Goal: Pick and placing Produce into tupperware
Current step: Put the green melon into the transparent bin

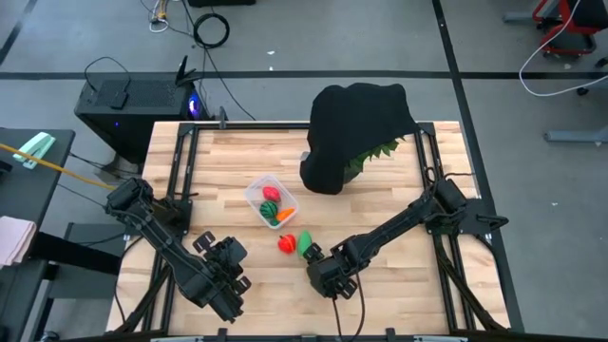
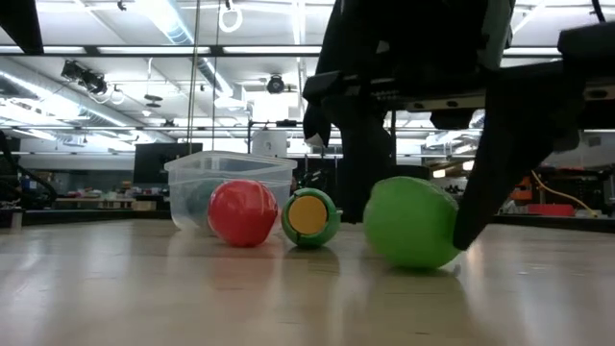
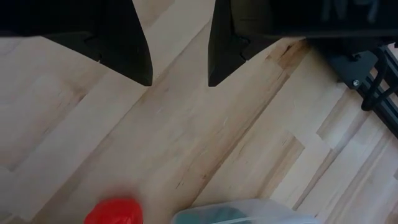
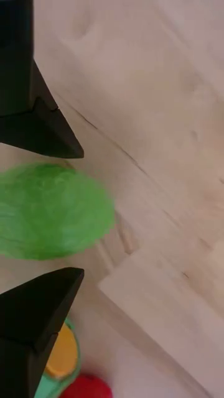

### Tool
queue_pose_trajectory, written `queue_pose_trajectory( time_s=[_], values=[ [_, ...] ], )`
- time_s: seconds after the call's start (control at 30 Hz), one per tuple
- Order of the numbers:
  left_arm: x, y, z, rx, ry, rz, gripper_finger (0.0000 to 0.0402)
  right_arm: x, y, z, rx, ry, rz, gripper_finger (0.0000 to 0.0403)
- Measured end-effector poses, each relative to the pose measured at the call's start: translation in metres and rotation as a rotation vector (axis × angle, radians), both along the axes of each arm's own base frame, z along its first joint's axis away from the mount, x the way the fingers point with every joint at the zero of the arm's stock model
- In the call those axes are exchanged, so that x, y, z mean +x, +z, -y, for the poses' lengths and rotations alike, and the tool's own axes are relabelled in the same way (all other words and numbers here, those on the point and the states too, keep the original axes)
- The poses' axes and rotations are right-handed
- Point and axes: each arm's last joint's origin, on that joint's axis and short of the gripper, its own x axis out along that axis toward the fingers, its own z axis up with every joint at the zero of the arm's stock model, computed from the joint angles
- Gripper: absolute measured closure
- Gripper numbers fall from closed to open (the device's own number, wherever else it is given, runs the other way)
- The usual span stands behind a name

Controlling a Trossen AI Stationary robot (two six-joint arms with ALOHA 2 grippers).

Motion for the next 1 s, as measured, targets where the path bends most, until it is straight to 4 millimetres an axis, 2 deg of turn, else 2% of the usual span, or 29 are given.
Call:
queue_pose_trajectory(
  time_s=[0.3,0.7,1.0],
  values=[
    [0.0004,-0.0001,0.0005,-0.005,0.000,0.005,0.0239,0.0001,0.0000,0.0002,0.024,0.000,-0.011,0.0130],
    [0.0006,-0.0001,0.0006,-0.007,0.002,0.007,0.0239,0.0004,0.0004,0.0011,0.042,-0.059,-0.020,0.0137],
    [0.0006,-0.0001,0.0006,-0.007,0.001,0.007,0.0239,0.0013,0.0009,0.0019,0.027,-0.088,-0.003,0.0165]
  ],
)
